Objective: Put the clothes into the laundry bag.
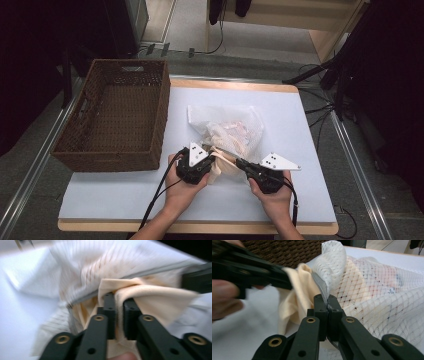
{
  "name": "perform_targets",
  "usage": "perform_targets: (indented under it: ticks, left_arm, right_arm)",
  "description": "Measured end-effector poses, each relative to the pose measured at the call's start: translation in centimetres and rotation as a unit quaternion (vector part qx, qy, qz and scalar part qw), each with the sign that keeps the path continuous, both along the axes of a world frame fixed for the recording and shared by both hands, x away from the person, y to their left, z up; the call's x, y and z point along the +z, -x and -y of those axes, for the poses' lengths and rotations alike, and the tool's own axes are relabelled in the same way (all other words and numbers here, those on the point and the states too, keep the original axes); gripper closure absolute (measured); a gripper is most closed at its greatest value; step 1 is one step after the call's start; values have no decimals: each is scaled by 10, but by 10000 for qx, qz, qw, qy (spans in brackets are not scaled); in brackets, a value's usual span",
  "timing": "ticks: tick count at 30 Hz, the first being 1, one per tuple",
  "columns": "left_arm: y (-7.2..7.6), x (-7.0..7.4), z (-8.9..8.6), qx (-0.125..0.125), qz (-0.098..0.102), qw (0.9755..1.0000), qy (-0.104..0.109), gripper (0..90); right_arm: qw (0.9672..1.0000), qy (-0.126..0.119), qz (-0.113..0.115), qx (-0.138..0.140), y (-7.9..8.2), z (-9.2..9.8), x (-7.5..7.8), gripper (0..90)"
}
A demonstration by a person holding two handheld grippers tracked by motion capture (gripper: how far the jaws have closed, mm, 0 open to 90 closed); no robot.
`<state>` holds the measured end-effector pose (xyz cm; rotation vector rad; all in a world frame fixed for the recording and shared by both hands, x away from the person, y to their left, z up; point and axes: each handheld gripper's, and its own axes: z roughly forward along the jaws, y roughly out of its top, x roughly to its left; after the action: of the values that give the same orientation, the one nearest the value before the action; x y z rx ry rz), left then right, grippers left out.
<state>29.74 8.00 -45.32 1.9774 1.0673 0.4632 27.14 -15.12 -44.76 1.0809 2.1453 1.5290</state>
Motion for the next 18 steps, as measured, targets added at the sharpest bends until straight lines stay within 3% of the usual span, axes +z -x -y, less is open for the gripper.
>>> perform_targets:
  ticks: [1,4,10,11,13,15,16,18]
  left_arm:
    - [-4,-6,2,60,-163,9998,-44,642]
    - [-5,-9,1,119,-274,9994,180,516]
    - [2,0,-2,-587,-394,9950,699,377]
    - [1,-1,1,-667,-458,9945,665,357]
    - [-4,-7,11,-714,-636,9948,342,279]
    - [-7,-12,21,-667,-645,9957,52,274]
    - [-8,-12,24,-583,-633,9963,5,312]
    - [-9,-11,28,-553,-570,9968,-42,520]
  right_arm:
    - [10000,17,-9,11,0,0,-1,890]
    - [10000,18,-13,25,1,-1,-1,890]
    - [9999,-103,-10,10,0,-1,1,890]
    - [9999,-109,5,17,0,-2,2,890]
    - [9999,-116,33,46,0,-5,3,890]
    - [9999,-99,38,74,1,-7,4,890]
    - [9999,-98,50,102,1,-9,4,890]
    - [9999,-64,22,119,2,-10,3,890]
